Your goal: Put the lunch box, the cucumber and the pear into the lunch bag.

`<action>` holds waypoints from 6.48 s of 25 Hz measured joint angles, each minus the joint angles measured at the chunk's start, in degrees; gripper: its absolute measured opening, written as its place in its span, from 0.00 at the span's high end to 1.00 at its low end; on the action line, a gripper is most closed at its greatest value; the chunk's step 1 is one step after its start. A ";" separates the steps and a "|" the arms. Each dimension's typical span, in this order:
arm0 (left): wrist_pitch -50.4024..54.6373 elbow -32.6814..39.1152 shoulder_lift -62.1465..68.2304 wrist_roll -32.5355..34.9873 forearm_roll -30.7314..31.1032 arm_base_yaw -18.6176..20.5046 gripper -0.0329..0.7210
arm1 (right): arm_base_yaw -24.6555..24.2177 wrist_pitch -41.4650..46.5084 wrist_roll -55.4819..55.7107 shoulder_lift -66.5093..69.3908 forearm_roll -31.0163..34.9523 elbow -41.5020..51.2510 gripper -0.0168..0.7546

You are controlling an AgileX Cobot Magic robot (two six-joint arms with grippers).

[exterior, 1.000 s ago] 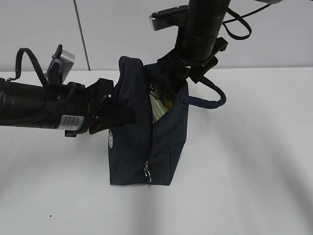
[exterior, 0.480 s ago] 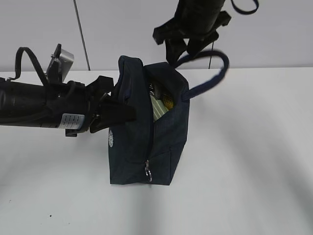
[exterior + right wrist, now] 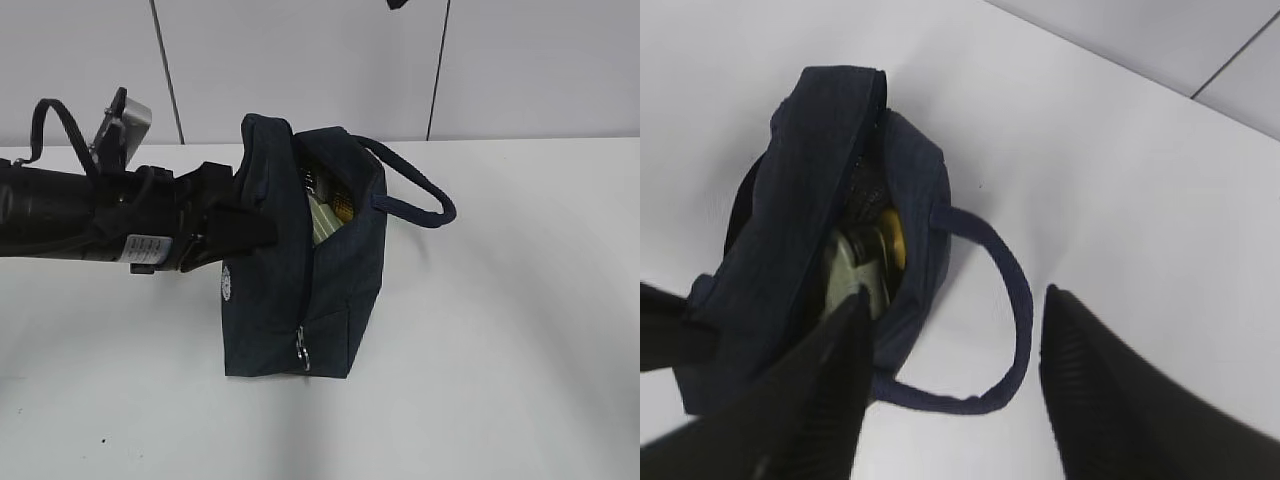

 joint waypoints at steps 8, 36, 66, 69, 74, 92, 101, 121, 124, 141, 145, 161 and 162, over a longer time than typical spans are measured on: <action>-1.81 0.00 0.00 9.33 0.00 -0.04 0.54 | 0.00 0.24 -1.71 -14.53 4.48 17.42 0.55; -6.45 -0.11 -1.73 11.60 10.52 -3.01 0.98 | 0.00 -39.24 -60.84 -33.91 61.13 76.96 0.57; -12.61 -0.06 -4.57 11.63 9.78 -3.08 0.98 | -0.97 -22.60 -111.80 -4.56 102.61 81.71 0.63; -12.61 -0.06 -4.57 11.63 9.78 -3.08 0.98 | -2.88 -20.22 -102.32 -4.56 102.61 81.71 0.63; -12.61 -0.06 -4.57 11.69 9.72 -3.08 0.98 | -6.22 -19.71 -89.87 -4.56 102.73 81.71 0.63; -10.37 -0.06 -4.57 11.74 9.43 -3.08 0.98 | -6.97 -8.84 -114.54 12.76 103.19 75.47 0.63; -9.85 -0.06 -4.57 11.74 9.43 -3.08 0.98 | -6.97 -9.26 -132.92 12.76 103.19 73.02 0.58; -7.30 0.00 -4.57 11.74 5.39 -3.08 0.98 | -7.06 -17.69 -140.27 13.43 103.08 67.41 0.49; -6.89 0.05 -4.57 11.74 4.38 -3.08 0.98 | -7.06 -17.69 -140.27 13.43 102.94 67.34 0.45; 3.60 0.05 1.15 11.76 -0.02 -2.99 0.98 | -5.97 -23.11 -138.28 13.59 102.50 65.42 0.52; 4.16 0.05 1.15 11.76 -0.02 -2.99 0.98 | -5.97 -23.19 -138.01 13.59 102.50 65.42 0.69; 0.64 -0.01 1.15 11.76 -0.02 -2.98 0.97 | -5.97 -20.70 -125.30 12.63 94.98 65.16 0.97; 0.08 -0.01 1.15 11.76 -0.02 -2.98 0.97 | -5.97 -20.38 -124.02 12.12 94.09 65.16 0.97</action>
